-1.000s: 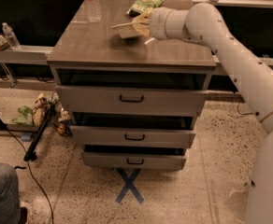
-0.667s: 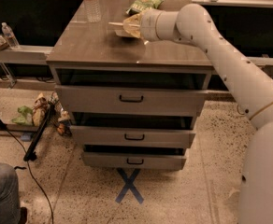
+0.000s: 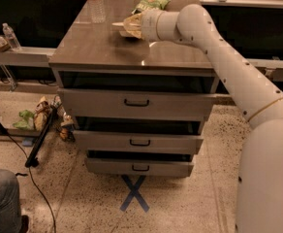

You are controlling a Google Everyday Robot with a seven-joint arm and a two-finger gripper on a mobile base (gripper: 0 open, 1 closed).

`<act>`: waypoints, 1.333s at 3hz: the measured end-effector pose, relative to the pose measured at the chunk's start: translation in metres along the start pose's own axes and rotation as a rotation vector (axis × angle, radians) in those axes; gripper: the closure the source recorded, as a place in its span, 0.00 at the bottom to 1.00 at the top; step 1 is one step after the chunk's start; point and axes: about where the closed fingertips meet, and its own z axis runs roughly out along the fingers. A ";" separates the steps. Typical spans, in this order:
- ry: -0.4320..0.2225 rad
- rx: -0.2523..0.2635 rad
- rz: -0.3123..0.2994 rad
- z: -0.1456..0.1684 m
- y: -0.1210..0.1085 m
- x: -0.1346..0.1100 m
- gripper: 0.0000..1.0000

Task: Move paper bowl near water bottle

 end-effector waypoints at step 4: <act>0.074 0.018 -0.005 -0.002 -0.014 0.027 0.34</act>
Offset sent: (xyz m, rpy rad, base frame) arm 0.0388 0.0214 0.0071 0.0187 -0.0286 0.0344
